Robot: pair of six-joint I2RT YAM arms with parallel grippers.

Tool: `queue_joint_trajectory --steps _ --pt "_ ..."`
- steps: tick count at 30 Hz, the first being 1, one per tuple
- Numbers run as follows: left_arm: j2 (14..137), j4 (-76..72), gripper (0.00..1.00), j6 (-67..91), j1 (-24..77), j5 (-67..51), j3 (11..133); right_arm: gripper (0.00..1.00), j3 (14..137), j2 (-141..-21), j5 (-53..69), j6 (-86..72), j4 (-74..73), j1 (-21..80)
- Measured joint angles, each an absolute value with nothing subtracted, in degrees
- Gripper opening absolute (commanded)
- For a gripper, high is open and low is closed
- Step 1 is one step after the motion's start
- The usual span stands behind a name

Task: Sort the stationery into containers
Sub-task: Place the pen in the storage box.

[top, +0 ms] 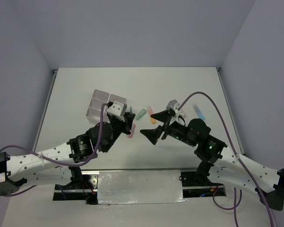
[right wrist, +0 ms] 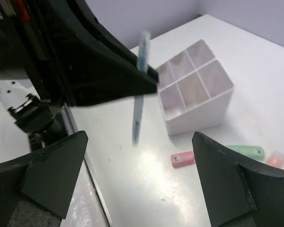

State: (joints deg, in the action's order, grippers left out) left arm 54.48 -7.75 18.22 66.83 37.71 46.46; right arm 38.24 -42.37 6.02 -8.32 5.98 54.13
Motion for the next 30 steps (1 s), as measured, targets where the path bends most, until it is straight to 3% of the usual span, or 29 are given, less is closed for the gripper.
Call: queue_joint_trajectory --steps 4,16,30 --pt "57.74 -7.33 0.0 16.71 64.12 46.76 50.15 1.0 34.65 -36.53 -0.21 -9.26 4.12 54.13" --pt "68.97 -18.33 0.0 16.21 34.39 53.36 51.77 1.0 29.43 -22.76 -5.91 -11.27 0.54 54.13" --pt "80.16 -29.43 0.0 18.35 23.88 48.66 51.51 1.0 27.81 -20.34 -4.08 -12.12 -1.19 54.13"
